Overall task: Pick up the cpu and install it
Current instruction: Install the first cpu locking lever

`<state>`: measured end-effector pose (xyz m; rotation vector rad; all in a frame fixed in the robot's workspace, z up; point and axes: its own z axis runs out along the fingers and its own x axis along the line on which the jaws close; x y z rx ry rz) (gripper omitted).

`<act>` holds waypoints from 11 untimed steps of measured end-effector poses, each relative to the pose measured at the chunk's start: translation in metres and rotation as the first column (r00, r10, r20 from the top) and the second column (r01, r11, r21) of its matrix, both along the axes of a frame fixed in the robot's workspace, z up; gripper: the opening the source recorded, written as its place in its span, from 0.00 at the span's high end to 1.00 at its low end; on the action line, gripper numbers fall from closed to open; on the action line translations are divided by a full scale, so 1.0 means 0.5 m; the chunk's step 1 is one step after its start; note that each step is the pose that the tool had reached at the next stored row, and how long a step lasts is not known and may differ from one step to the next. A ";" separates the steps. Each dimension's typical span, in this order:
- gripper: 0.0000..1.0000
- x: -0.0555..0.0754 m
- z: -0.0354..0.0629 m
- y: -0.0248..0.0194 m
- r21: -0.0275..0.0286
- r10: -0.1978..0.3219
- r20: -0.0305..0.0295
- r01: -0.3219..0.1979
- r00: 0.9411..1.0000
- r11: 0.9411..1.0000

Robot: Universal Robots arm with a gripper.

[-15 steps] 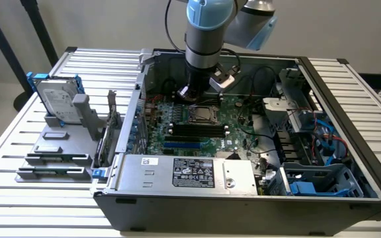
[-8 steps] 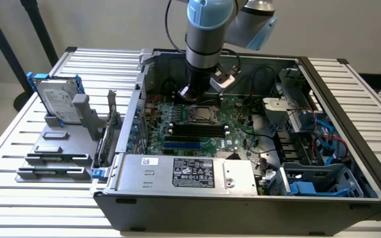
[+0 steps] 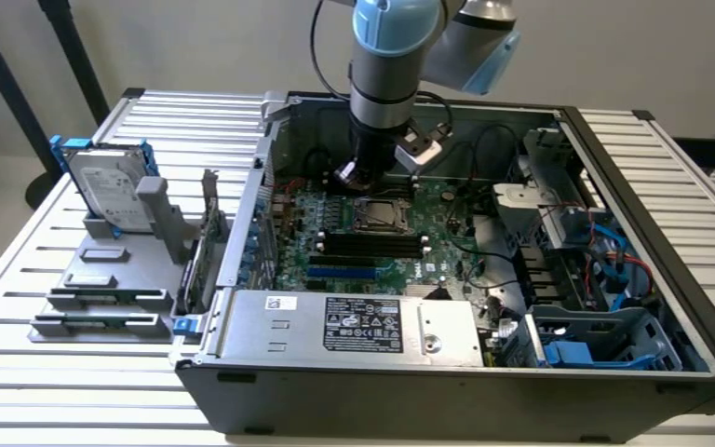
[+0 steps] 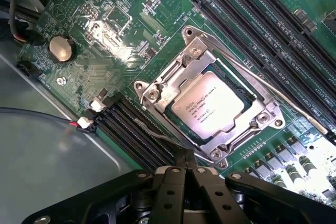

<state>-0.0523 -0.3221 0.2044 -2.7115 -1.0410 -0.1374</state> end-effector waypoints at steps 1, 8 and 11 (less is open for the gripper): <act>0.89 0.000 0.000 0.0006 0.000 0.000 0.000 0.000 1.000 1.000; 0.89 0.004 -0.003 0.0026 -0.002 0.001 0.000 -0.001 1.000 1.000; 0.89 0.006 -0.004 0.0030 -0.003 0.002 0.000 -0.002 1.000 1.000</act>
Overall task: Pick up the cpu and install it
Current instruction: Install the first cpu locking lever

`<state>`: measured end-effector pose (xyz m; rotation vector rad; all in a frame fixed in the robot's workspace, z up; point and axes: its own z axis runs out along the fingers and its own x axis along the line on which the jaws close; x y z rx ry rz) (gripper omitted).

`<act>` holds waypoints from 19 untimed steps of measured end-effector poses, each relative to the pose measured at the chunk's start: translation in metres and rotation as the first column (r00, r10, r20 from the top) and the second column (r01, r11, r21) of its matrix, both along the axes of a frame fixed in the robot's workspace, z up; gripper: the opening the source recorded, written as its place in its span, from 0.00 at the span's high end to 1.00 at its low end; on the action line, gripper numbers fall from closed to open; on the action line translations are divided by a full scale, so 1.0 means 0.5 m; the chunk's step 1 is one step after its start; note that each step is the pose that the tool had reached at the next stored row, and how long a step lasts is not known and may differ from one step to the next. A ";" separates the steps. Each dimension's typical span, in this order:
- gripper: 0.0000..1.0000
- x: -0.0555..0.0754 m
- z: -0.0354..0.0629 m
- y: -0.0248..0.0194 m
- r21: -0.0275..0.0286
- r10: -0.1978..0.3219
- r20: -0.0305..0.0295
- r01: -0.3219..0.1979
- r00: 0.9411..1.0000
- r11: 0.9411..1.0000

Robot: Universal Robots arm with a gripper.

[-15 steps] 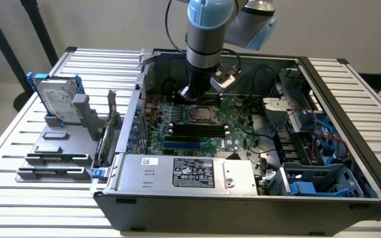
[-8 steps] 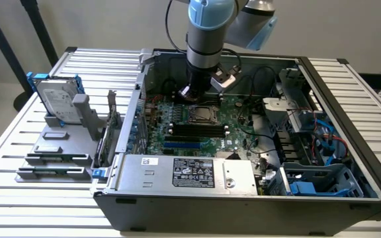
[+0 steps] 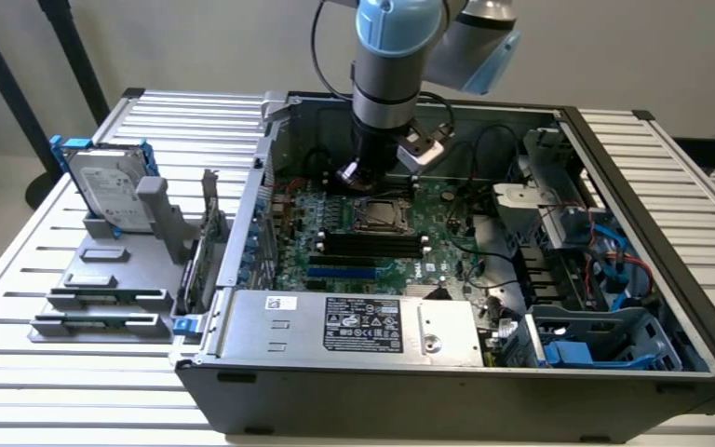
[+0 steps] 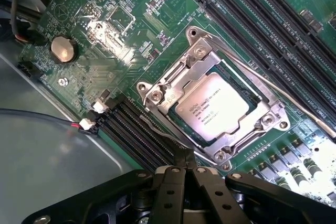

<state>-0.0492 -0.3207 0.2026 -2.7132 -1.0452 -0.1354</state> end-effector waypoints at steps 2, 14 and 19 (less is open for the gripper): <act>0.89 0.001 -0.001 0.0002 -0.001 0.001 0.000 -0.001 1.000 1.000; 0.89 0.009 -0.004 0.0009 -0.008 0.005 0.000 -0.005 1.000 1.000; 0.89 0.013 -0.005 0.0011 -0.010 0.006 0.000 -0.006 1.000 1.000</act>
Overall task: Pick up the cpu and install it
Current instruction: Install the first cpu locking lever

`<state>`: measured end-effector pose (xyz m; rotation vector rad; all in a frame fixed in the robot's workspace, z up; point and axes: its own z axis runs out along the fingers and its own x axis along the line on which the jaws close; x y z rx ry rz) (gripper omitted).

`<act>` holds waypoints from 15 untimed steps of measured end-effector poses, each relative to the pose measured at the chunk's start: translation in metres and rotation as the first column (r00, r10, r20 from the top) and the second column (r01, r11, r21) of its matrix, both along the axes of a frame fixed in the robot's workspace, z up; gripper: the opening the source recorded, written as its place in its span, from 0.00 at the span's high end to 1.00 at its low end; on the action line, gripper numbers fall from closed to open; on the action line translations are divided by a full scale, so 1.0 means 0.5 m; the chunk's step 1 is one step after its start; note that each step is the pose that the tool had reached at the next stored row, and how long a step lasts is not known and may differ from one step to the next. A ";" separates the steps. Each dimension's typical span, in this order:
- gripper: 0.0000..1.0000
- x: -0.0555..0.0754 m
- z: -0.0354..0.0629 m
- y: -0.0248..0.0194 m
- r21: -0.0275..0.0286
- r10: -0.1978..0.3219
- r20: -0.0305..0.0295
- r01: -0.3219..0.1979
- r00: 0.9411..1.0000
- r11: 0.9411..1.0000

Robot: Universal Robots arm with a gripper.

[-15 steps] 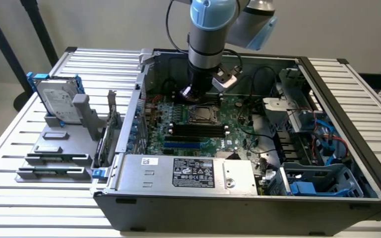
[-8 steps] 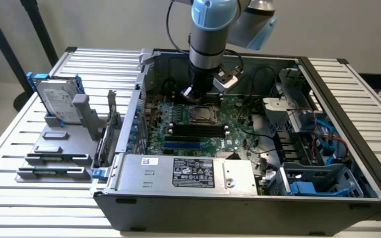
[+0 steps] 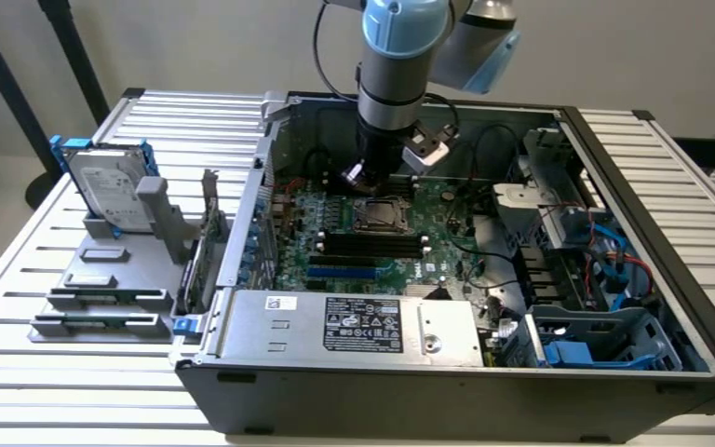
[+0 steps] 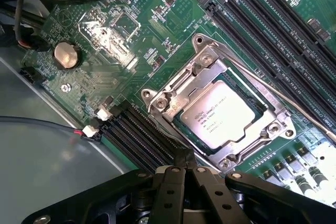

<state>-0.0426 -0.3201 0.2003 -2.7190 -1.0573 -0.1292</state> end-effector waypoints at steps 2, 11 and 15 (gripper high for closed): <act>0.89 0.001 0.000 0.0001 -0.001 0.001 0.000 -0.001 1.000 1.000; 0.89 0.008 -0.001 0.0002 -0.004 0.004 0.000 -0.004 1.000 1.000; 0.89 0.011 -0.002 0.0004 -0.004 0.006 0.000 -0.006 1.000 1.000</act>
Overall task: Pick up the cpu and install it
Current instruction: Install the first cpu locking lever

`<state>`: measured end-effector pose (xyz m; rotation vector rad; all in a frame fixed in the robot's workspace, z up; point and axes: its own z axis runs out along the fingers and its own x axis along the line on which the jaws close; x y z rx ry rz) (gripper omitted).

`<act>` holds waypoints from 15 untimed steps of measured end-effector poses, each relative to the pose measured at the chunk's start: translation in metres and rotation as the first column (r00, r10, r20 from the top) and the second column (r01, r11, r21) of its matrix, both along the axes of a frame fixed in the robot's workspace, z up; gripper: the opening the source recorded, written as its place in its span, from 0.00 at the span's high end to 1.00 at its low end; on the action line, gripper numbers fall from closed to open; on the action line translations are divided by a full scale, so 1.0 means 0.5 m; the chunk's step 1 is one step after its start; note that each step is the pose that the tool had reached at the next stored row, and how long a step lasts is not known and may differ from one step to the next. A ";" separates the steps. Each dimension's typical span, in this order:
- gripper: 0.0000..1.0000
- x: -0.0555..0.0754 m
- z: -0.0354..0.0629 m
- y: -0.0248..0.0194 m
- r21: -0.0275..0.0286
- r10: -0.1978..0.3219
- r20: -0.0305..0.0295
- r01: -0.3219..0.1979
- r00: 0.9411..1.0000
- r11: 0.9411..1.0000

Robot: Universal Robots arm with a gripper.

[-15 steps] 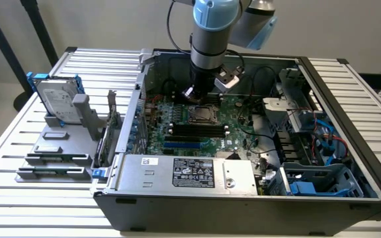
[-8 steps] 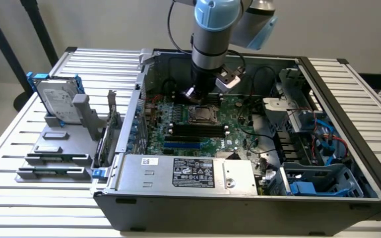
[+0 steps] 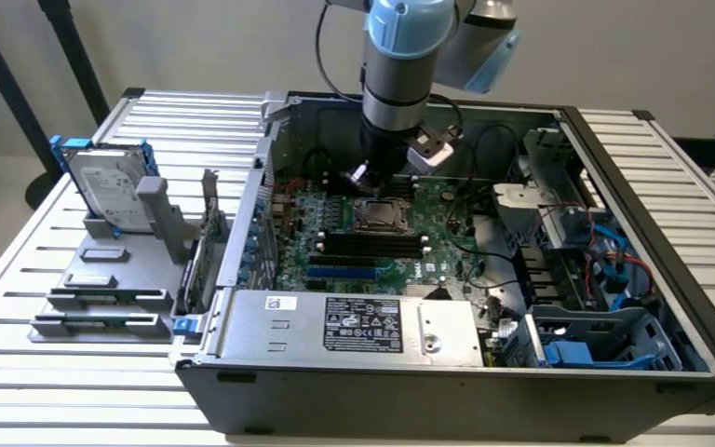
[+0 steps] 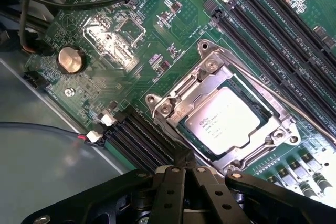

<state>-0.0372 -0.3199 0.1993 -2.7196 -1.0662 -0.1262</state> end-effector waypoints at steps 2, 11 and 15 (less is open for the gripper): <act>0.89 0.001 0.000 0.0001 0.000 0.001 0.000 -0.001 1.000 1.000; 0.89 0.010 -0.001 0.0004 -0.001 0.005 0.000 -0.005 1.000 1.000; 0.89 0.016 -0.002 0.0005 -0.001 0.006 0.000 -0.006 1.000 1.000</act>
